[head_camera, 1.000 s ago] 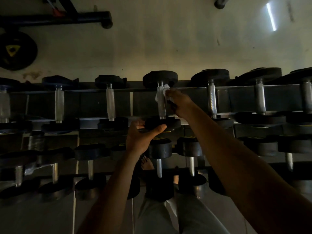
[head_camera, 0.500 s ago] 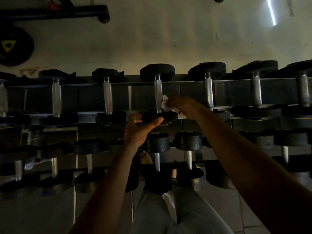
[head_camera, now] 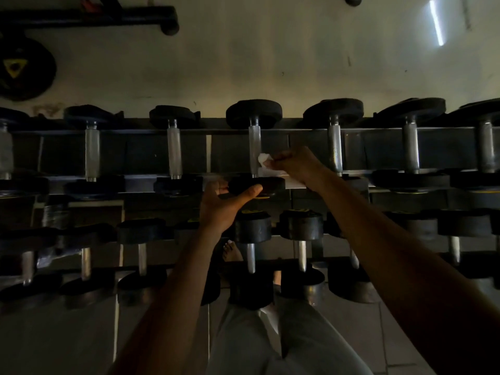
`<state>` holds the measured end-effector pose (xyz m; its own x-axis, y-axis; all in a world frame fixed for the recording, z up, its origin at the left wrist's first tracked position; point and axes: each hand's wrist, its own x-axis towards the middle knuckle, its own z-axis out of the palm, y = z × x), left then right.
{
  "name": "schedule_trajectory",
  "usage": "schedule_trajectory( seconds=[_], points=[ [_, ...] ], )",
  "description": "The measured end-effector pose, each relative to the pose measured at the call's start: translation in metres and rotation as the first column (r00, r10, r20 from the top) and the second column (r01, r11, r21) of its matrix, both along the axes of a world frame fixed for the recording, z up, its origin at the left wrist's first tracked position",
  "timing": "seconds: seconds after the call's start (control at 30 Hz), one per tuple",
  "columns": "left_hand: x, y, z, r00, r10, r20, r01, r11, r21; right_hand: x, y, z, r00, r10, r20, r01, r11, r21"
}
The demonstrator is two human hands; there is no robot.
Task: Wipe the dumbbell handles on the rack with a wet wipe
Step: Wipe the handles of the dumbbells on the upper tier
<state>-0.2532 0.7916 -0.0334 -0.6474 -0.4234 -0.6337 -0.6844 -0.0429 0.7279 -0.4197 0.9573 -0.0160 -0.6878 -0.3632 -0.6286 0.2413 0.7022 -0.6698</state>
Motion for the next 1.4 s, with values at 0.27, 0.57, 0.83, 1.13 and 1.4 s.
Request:
schedule_trajectory(
  seconds=[0.27,0.57,0.83,1.13,1.4],
  points=[
    [0.002,0.002,-0.001,1.0,0.013,0.006,-0.013,1.0,-0.002,-0.029,-0.045,0.03,0.708,0.206,-0.676,-0.184,0.977,0.105],
    [0.004,0.004,-0.005,1.0,0.031,0.0,-0.031,1.0,0.003,-0.035,-0.07,0.035,0.338,0.662,-0.669,-0.32,0.749,0.58],
    [0.006,0.006,-0.003,0.998,0.066,0.023,-0.068,0.996,0.062,-0.035,-0.097,0.031,0.329,0.755,-0.566,-0.312,0.653,0.69],
    [0.008,0.012,0.004,0.996,0.094,0.006,-0.094,0.987,0.132,-0.039,-0.111,0.027,0.282,0.908,-0.311,-0.426,0.409,0.807],
    [0.009,0.013,0.002,0.992,0.126,-0.019,-0.123,0.986,0.114,-0.037,-0.117,0.036,0.205,0.977,-0.063,-0.605,0.177,0.776]
  ],
)
